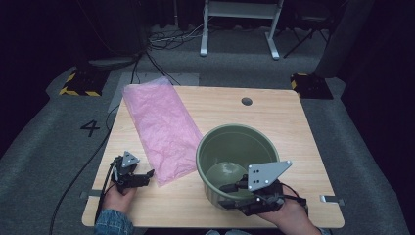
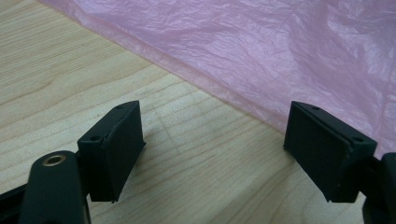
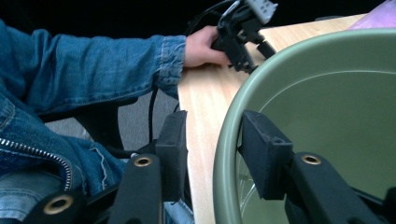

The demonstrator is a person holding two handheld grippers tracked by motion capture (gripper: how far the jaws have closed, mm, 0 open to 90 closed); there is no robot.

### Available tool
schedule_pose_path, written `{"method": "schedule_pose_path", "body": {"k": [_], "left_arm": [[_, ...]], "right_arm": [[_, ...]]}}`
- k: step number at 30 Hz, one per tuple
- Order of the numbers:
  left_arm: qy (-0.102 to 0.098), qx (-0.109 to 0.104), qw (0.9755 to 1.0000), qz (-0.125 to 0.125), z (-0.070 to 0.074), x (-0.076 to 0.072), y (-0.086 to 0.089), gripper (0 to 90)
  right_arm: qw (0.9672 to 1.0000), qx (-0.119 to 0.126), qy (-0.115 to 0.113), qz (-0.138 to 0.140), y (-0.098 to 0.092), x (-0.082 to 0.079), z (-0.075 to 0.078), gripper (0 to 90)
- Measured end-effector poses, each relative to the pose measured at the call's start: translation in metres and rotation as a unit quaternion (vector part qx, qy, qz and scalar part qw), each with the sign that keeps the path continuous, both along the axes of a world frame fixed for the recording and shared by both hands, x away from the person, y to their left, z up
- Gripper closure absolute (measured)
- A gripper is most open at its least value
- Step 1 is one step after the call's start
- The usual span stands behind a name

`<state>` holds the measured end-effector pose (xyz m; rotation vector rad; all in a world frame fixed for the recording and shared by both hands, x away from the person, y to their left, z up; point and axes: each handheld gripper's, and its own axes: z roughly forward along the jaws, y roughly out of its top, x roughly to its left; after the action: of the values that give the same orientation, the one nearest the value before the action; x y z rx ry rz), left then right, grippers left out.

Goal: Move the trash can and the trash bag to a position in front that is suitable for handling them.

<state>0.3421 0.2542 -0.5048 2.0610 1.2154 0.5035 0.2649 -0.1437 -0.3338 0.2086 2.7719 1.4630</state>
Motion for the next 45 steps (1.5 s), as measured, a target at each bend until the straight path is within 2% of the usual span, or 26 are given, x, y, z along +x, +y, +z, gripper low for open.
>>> {"method": "schedule_pose_path", "body": {"k": [3, 7, 12, 13, 14, 18, 19, 20, 21, 22, 26, 30, 32, 35, 37, 40, 41, 44, 45], "left_arm": [[0.0, 0.0, 1.0, 0.0, 0.0, 0.0, 0.0, 19.6], [0.0, 0.0, 1.0, 0.0, 0.0, 0.0, 0.0, 19.6], [0.0, 0.0, 1.0, 0.0, 0.0, 0.0, 0.0, 19.6], [0.0, 0.0, 1.0, 0.0, 0.0, 0.0, 0.0, 19.6], [0.0, 0.0, 1.0, 0.0, 0.0, 0.0, 0.0, 19.6], [-0.002, 0.001, 1.0, 0.001, 0.0, -0.001, 0.001, 19.6], [-0.001, 0.0, 1.0, 0.002, 0.0, -0.001, 0.0, 19.6], [-0.002, 0.0, 1.0, 0.002, 0.0, -0.001, 0.0, 19.6], [-0.002, 0.0, 1.0, 0.002, 0.0, -0.001, 0.0, 19.6], [-0.002, 0.0, 1.0, 0.002, 0.0, -0.001, 0.0, 19.6], [-0.002, 0.001, 1.0, 0.001, 0.0, -0.001, 0.001, 19.6], [-0.001, 0.001, 1.0, 0.001, 0.0, -0.001, 0.001, 19.6], [-0.001, 0.0, 1.0, 0.001, 0.0, -0.001, 0.001, 19.6], [-0.001, 0.0, 1.0, 0.0, 0.0, -0.001, 0.001, 19.6], [-0.001, 0.001, 1.0, -0.001, 0.0, -0.001, 0.001, 19.7], [0.016, 0.008, 0.9998, 0.012, 0.004, 0.0, 0.003, 21.5], [0.017, 0.016, 0.9997, 0.012, 0.005, 0.001, 0.005, 21.7], [0.012, 0.016, 0.9996, 0.018, 0.006, 0.004, 0.009, 23.0], [0.01, 0.018, 0.9996, 0.018, 0.006, 0.003, 0.012, 22.6]], "right_arm": [[0.9999, 0.002, 0.007, 0.01, 0.004, -0.002, -0.002, 59.0], [0.9999, 0.009, -0.004, 0.007, 0.002, -0.003, 0.002, 55.3], [0.9984, 0.034, -0.033, -0.031, -0.018, 0.005, 0.02, 49.0], [0.9984, 0.034, -0.033, -0.031, -0.018, 0.005, 0.02, 49.0], [0.9961, 0.039, -0.052, -0.061, -0.031, 0.013, 0.025, 47.4], [0.9912, 0.047, -0.048, -0.114, -0.059, 0.031, 0.029, 47.3], [0.9912, 0.047, -0.048, -0.114, -0.059, 0.031, 0.029, 47.3], [0.9895, 0.047, -0.049, -0.127, -0.066, 0.035, 0.029, 47.3], [0.9852, 0.041, -0.058, -0.156, -0.081, 0.042, 0.03, 47.1], [0.9852, 0.041, -0.058, -0.156, -0.081, 0.042, 0.03, 47.1], [0.9783, 0.049, -0.054, -0.194, -0.107, 0.048, 0.031, 44.0], [0.9703, 0.05, -0.062, -0.228, -0.13, 0.049, 0.027, 42.2], [0.9649, 0.043, -0.066, -0.251, -0.142, 0.051, 0.021, 41.5], [0.9553, 0.023, -0.076, -0.285, -0.159, 0.057, 0.005, 37.4], [0.9493, 0.011, -0.071, -0.306, -0.169, 0.063, -0.01, 35.8], [0.9408, -0.01, -0.05, -0.335, -0.182, 0.074, -0.037, 36.5], [0.9381, -0.017, -0.04, -0.344, -0.186, 0.078, -0.047, 36.8], [0.929, -0.046, -0.012, -0.367, -0.194, 0.087, -0.077, 40.9], [0.927, -0.054, -0.007, -0.371, -0.196, 0.089, -0.084, 41.5]]}}
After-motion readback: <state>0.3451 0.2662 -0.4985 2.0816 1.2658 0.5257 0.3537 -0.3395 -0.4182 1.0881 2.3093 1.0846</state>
